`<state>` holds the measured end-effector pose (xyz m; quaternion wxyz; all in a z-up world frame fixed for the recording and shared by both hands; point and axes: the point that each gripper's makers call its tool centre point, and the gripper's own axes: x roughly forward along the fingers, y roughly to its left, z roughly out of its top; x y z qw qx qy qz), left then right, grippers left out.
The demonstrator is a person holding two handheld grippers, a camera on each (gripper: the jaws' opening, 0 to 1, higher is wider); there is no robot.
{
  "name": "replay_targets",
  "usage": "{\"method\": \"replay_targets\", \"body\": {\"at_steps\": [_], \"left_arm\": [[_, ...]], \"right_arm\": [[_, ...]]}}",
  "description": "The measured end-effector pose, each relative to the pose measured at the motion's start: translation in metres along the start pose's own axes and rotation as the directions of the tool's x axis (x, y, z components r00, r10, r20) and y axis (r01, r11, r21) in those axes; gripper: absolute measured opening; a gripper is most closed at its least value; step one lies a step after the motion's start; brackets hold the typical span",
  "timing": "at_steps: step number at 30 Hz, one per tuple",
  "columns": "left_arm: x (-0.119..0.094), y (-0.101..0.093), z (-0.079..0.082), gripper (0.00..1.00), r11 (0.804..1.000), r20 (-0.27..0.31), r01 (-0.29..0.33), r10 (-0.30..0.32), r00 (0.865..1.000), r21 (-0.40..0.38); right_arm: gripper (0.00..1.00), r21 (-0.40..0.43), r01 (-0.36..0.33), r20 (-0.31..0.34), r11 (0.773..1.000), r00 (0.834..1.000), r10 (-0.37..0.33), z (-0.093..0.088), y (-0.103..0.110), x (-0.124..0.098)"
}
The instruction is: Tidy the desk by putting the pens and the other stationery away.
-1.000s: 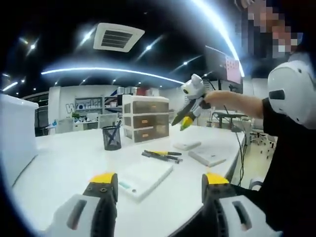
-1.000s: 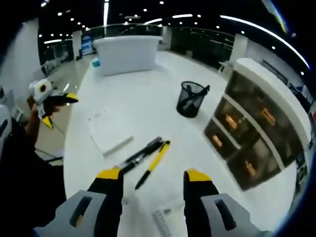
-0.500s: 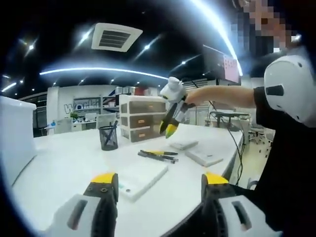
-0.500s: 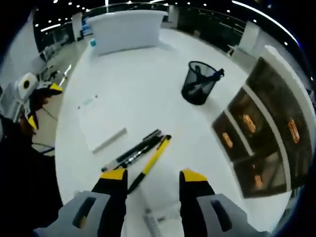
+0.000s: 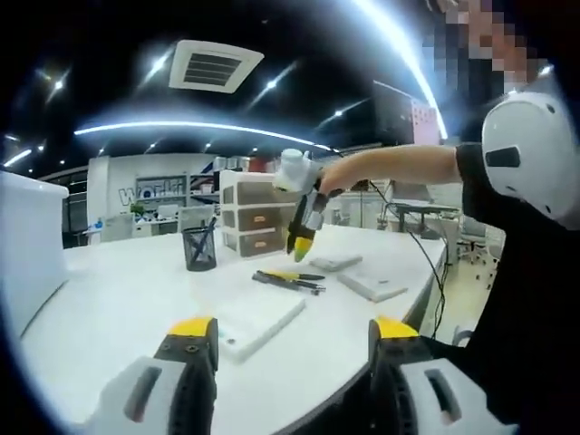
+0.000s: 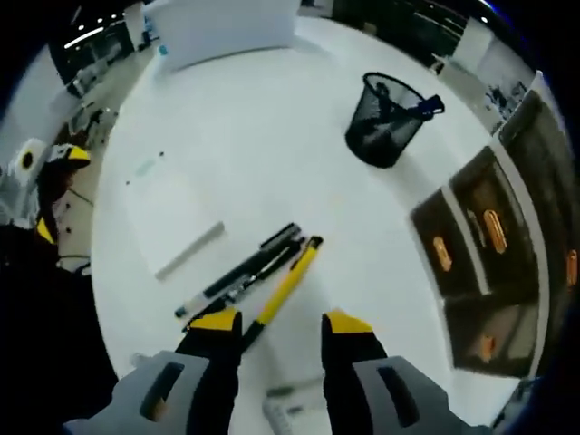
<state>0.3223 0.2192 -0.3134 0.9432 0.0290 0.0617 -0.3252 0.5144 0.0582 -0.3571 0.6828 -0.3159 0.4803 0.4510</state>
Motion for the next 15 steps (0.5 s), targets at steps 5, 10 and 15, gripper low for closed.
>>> {"method": "replay_targets", "body": {"at_steps": [5,10,15], "left_arm": [[-0.001,-0.001,-0.003,0.67,1.000,-0.003,0.001,-0.001,1.000,-0.008],[-0.003,-0.003,-0.006,0.66,1.000,-0.007,0.000,0.000,1.000,-0.016],[-0.003,-0.004,-0.008,0.66,1.000,-0.008,0.004,-0.004,1.000,-0.023]], "right_arm": [[0.28,0.030,-0.008,-0.038,1.000,0.999,0.009,0.005,-0.005,0.009],[0.25,0.048,-0.002,-0.087,0.999,0.996,0.006,0.005,-0.008,0.018],[0.24,0.066,-0.007,-0.117,0.998,0.993,0.015,0.003,-0.008,0.023]]}}
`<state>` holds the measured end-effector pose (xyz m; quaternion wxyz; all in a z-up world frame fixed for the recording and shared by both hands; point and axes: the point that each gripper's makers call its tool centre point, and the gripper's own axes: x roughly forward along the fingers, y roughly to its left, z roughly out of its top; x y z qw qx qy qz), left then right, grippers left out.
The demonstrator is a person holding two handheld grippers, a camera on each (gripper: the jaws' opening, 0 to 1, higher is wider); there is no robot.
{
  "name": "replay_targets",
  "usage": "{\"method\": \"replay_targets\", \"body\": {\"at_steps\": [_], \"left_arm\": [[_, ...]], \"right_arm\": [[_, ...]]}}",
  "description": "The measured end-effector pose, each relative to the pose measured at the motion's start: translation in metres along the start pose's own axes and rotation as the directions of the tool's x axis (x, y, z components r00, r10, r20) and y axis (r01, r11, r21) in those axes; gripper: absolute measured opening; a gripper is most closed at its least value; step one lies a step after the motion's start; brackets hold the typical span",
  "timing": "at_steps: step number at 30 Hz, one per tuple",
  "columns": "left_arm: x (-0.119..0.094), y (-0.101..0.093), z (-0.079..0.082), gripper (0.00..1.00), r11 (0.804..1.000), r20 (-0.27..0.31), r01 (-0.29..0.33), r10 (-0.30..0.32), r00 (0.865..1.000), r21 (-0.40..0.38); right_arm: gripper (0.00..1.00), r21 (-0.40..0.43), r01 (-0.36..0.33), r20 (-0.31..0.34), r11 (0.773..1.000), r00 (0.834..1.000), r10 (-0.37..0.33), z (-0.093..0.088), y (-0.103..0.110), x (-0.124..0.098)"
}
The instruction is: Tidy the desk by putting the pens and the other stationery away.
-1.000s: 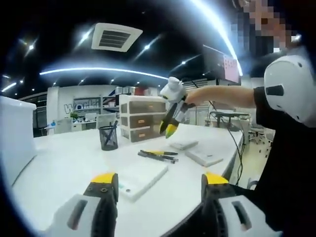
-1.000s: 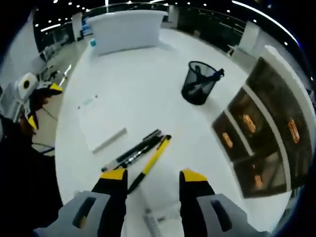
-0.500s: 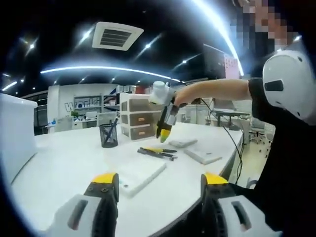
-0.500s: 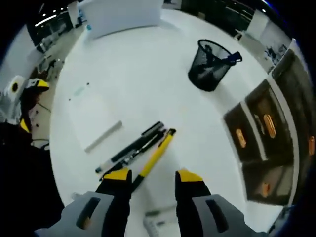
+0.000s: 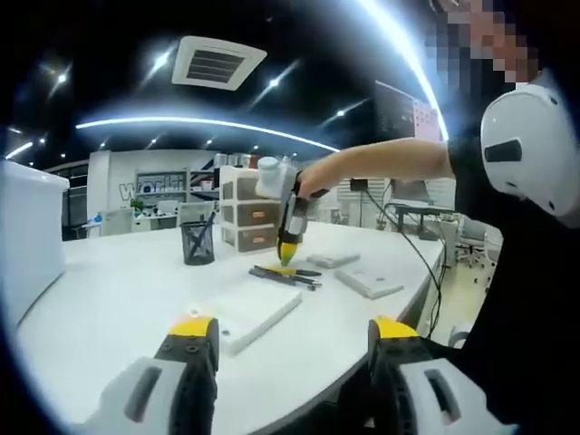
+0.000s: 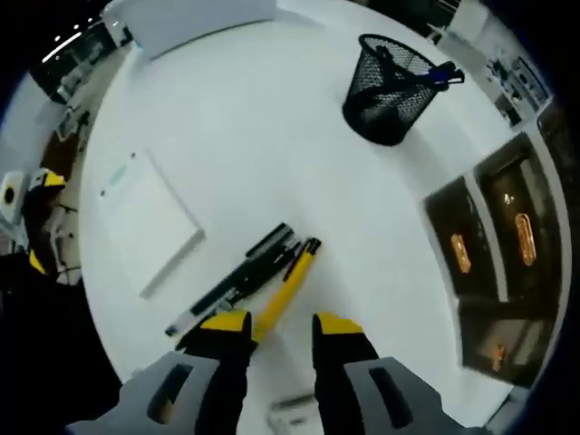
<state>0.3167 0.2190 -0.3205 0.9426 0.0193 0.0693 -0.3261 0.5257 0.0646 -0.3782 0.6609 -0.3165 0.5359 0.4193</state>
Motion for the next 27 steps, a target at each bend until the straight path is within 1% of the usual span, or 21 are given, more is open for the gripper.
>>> {"method": "replay_targets", "body": {"at_steps": [8,13,16,18,20,21,24,27], "left_arm": [[0.001,-0.002,-0.001,0.66,1.000,-0.006,0.011,-0.011,1.000,-0.002],[0.002,-0.003,-0.003,0.66,1.000,-0.013,0.016,-0.016,1.000,-0.002],[0.004,-0.004,-0.003,0.66,1.000,-0.015,0.020,-0.020,1.000,-0.003],[0.005,-0.005,-0.004,0.66,1.000,-0.017,0.022,-0.022,1.000,-0.003],[0.005,-0.006,-0.004,0.66,1.000,-0.019,0.023,-0.023,1.000,-0.004],[0.006,-0.006,-0.004,0.66,1.000,-0.019,0.023,-0.023,1.000,-0.004],[0.007,-0.006,-0.004,0.66,1.000,-0.020,0.023,-0.024,1.000,-0.006],[0.009,-0.006,-0.005,0.66,1.000,-0.023,0.026,-0.026,0.999,-0.006]], "right_arm": [[0.21,0.026,-0.016,-0.026,1.000,1.000,0.017,-0.003,0.001,0.009],[0.18,0.048,-0.028,-0.031,0.998,0.999,0.030,0.001,-0.004,0.012],[0.16,0.052,-0.031,-0.048,0.998,0.998,0.034,0.001,-0.005,0.015],[0.15,0.049,-0.025,-0.053,0.998,0.998,0.027,0.003,-0.010,0.015],[0.11,0.052,-0.011,-0.065,0.999,0.998,0.015,0.002,-0.012,0.016],[0.09,0.038,0.009,-0.076,0.999,0.997,-0.007,0.002,-0.015,0.016],[0.09,0.042,0.020,-0.087,0.999,0.996,-0.017,0.003,-0.016,0.016],[0.08,0.083,0.029,-0.095,0.996,0.995,-0.021,0.003,-0.017,0.016]]}}
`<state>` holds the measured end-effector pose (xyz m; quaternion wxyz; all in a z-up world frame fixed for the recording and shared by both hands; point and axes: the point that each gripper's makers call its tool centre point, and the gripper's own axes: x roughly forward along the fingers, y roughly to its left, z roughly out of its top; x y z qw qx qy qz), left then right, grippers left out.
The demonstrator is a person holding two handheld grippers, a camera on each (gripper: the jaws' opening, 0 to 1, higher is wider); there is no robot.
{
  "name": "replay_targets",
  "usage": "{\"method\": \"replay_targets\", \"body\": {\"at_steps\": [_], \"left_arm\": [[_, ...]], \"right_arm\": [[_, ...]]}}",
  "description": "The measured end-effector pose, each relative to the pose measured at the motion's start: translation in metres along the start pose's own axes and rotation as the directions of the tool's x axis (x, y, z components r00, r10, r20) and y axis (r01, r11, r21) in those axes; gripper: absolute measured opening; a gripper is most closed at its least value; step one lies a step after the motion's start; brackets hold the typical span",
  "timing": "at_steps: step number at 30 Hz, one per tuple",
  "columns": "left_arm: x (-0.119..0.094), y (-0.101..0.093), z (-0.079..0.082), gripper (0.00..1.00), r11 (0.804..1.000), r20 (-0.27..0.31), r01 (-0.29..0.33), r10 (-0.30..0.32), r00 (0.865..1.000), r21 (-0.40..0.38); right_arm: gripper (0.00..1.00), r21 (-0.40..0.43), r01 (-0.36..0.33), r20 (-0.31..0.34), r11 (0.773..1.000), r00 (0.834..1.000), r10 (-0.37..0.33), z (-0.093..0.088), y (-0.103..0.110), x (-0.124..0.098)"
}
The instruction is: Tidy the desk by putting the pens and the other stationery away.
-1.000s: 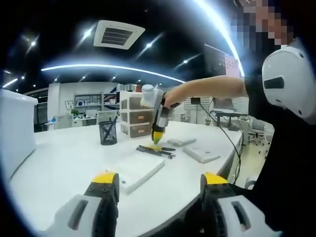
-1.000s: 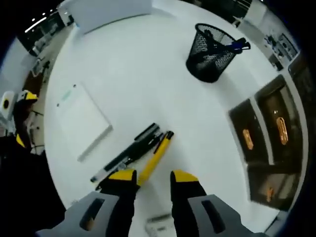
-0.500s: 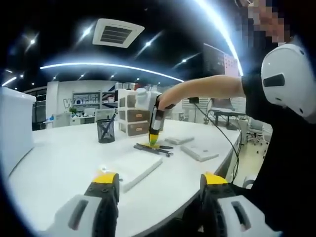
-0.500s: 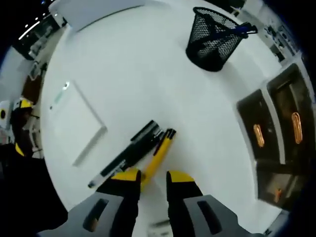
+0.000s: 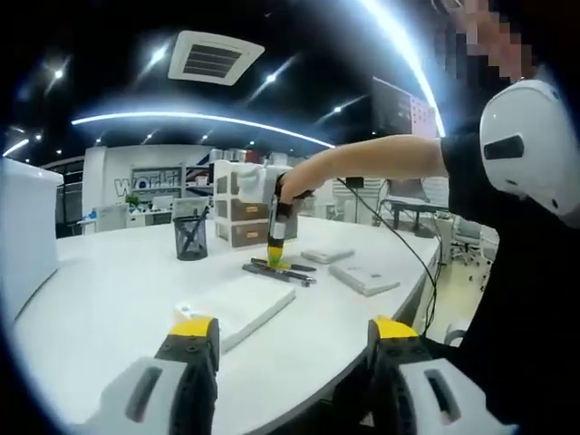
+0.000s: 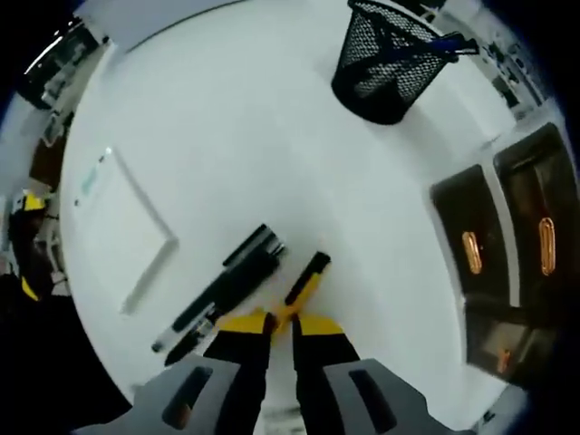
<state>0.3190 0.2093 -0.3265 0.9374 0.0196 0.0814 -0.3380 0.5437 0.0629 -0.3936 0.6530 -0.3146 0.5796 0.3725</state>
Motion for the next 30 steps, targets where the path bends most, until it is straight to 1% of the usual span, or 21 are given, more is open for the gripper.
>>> {"method": "replay_targets", "body": {"at_steps": [5,11,15,19,25,26,27,29,30], "left_arm": [[0.003,-0.004,-0.001,0.66,1.000,-0.006,0.015,-0.015,1.000,0.000],[0.003,-0.005,-0.001,0.65,1.000,-0.007,0.019,-0.019,1.000,-0.002],[0.002,-0.005,0.000,0.65,1.000,-0.004,0.016,-0.016,1.000,-0.008],[0.003,-0.003,0.003,0.65,0.999,0.009,0.018,-0.017,1.000,-0.030],[0.008,0.002,0.010,0.65,0.997,0.042,0.026,-0.022,0.999,-0.075],[0.009,0.003,0.011,0.65,0.996,0.046,0.024,-0.020,0.999,-0.081],[0.010,0.005,0.013,0.65,0.996,0.051,0.023,-0.018,0.999,-0.088],[0.013,0.008,0.016,0.65,0.994,0.063,0.022,-0.015,0.998,-0.104],[0.014,0.009,0.018,0.65,0.993,0.069,0.025,-0.017,0.997,-0.112]], "right_arm": [[0.05,0.058,0.001,-0.011,0.998,1.000,-0.001,0.000,-0.001,0.000],[0.04,0.037,0.007,-0.013,0.999,1.000,-0.006,-0.001,0.001,0.000],[0.04,0.018,0.011,0.003,1.000,1.000,-0.011,0.000,0.002,0.000],[0.04,0.010,-0.007,0.046,1.000,0.999,0.006,0.002,0.006,-0.005],[0.04,0.019,-0.033,0.149,0.999,0.988,0.030,0.011,0.007,-0.027],[0.04,0.015,-0.040,0.184,0.999,0.982,0.037,0.014,0.010,-0.033],[0.04,0.015,-0.049,0.199,0.999,0.979,0.045,0.014,0.013,-0.037],[0.04,0.009,-0.061,0.257,0.998,0.965,0.057,0.018,0.017,-0.046],[0.04,0.007,-0.069,0.272,0.998,0.960,0.065,0.017,0.020,-0.051]]}}
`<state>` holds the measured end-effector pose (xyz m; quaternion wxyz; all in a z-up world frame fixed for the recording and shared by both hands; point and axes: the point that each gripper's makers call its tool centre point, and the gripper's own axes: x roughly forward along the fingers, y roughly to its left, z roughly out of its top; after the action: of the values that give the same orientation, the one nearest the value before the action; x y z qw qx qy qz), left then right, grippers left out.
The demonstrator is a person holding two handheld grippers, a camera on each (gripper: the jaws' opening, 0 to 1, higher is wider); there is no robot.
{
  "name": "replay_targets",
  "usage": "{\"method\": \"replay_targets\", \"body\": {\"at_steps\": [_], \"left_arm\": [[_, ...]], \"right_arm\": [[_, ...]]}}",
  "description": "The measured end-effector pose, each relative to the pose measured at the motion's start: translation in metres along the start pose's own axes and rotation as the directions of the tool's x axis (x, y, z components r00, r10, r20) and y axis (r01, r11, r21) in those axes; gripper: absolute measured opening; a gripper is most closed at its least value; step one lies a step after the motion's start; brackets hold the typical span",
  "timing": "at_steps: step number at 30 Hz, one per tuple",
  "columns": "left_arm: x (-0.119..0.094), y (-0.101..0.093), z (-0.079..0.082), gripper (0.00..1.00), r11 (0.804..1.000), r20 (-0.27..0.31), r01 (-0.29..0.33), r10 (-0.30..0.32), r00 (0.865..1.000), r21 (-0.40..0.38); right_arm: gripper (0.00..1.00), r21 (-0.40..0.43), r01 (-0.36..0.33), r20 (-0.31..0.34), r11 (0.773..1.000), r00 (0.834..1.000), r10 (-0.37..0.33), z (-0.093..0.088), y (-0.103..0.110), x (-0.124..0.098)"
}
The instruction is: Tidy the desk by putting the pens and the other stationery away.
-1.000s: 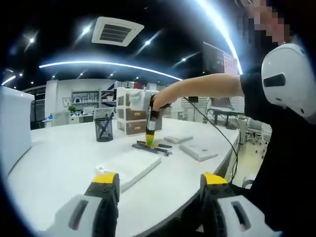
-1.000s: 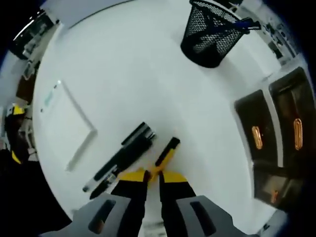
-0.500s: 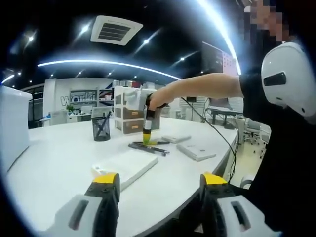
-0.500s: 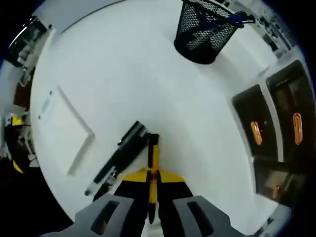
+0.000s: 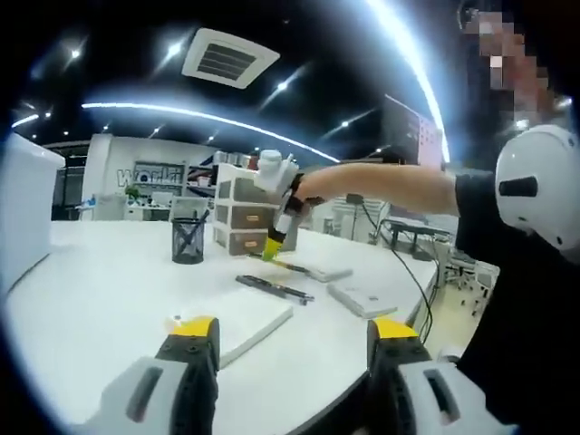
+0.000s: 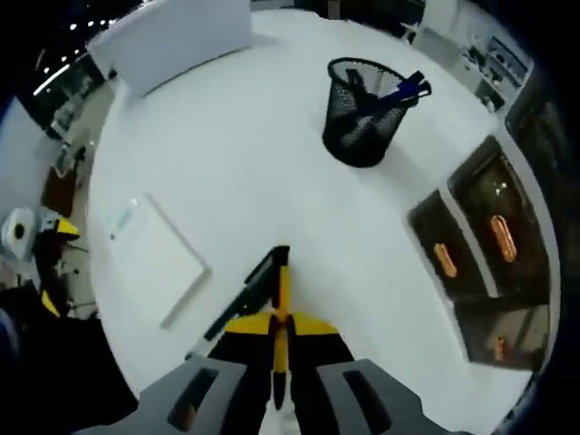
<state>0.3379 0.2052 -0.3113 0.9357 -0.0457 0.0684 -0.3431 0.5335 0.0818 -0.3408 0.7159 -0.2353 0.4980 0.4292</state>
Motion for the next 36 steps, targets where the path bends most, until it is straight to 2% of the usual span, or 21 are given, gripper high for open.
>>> {"method": "replay_targets", "body": {"at_steps": [3,6,9,11,13,14,17,21,22,23,26,28,29,30,32,33,34,36], "left_arm": [[0.006,0.002,0.006,0.65,1.000,0.014,0.008,-0.008,1.000,-0.021],[0.012,0.003,0.012,0.65,0.999,0.025,0.017,-0.016,1.000,-0.033],[0.020,0.005,0.018,0.64,0.999,0.030,0.026,-0.025,0.999,-0.039],[0.025,0.006,0.023,0.64,0.998,0.039,0.032,-0.030,0.999,-0.045],[0.030,0.006,0.029,0.63,0.998,0.053,0.041,-0.038,0.998,-0.057],[0.034,0.006,0.032,0.63,0.997,0.060,0.048,-0.044,0.997,-0.063],[0.043,0.006,0.039,0.62,0.996,0.067,0.058,-0.054,0.996,-0.067],[0.055,0.005,0.047,0.62,0.995,0.074,0.072,-0.067,0.995,-0.064],[0.058,0.004,0.050,0.62,0.995,0.078,0.078,-0.073,0.994,-0.064],[0.061,0.003,0.052,0.62,0.994,0.080,0.085,-0.080,0.994,-0.065],[0.071,-0.001,0.059,0.60,0.993,0.083,0.106,-0.100,0.991,-0.061],[0.076,-0.004,0.062,0.59,0.991,0.086,0.117,-0.112,0.990,-0.059],[0.078,-0.006,0.064,0.59,0.991,0.085,0.123,-0.119,0.989,-0.054],[0.080,-0.009,0.065,0.59,0.990,0.082,0.130,-0.126,0.989,-0.045],[0.085,-0.014,0.065,0.59,0.989,0.072,0.142,-0.140,0.988,-0.032],[0.087,-0.016,0.066,0.59,0.989,0.071,0.146,-0.144,0.987,-0.030],[0.089,-0.018,0.066,0.58,0.988,0.072,0.150,-0.148,0.986,-0.028],[0.093,-0.022,0.068,0.58,0.988,0.070,0.154,-0.152,0.986,-0.021]], "right_arm": [[0.04,-0.003,-0.022,0.077,1.000,0.997,0.022,0.006,0.006,-0.011],[0.04,-0.001,-0.045,0.158,0.999,0.986,0.044,0.011,0.013,-0.023],[0.04,-0.010,-0.058,0.224,0.998,0.973,0.059,0.013,0.018,-0.034],[0.04,-0.015,-0.069,0.296,0.998,0.953,0.070,0.018,0.023,-0.043],[0.04,-0.018,-0.076,0.325,0.997,0.942,0.078,0.017,0.026,-0.049],[0.04,-0.024,-0.076,0.371,0.997,0.925,0.080,0.021,0.028,-0.055],[0.04,-0.041,-0.089,0.449,0.995,0.888,0.098,0.023,0.038,-0.070],[0.04,-0.068,-0.118,0.547,0.991,0.826,0.136,0.026,0.054,-0.090],[0.04,-0.075,-0.117,0.560,0.990,0.817,0.139,0.026,0.056,-0.093],[0.04,-0.096,-0.117,0.589,0.988,0.794,0.151,0.026,0.061,-0.099],[0.04,-0.115,-0.122,0.638,0.986,0.751,0.168,0.023,0.072,-0.108],[0.04,-0.132,-0.111,0.681,0.985,0.712,0.172,0.022,0.079,-0.115],[0.04,-0.133,-0.111,0.689,0.985,0.704,0.172,0.019,0.082,-0.117],[0.04,-0.139,-0.099,0.715,0.985,0.678,0.169,0.020,0.084,-0.121],[0.04,-0.135,-0.092,0.744,0.987,0.648,0.162,0.015,0.089,-0.124],[0.04,-0.137,-0.087,0.765,0.987,0.623,0.162,0.015,0.091,-0.126],[0.04,-0.137,-0.082,0.777,0.987,0.610,0.159,0.012,0.094,-0.128],[0.04,-0.126,-0.057,0.813,0.990,0.566,0.137,0.012,0.090,-0.134]]}}
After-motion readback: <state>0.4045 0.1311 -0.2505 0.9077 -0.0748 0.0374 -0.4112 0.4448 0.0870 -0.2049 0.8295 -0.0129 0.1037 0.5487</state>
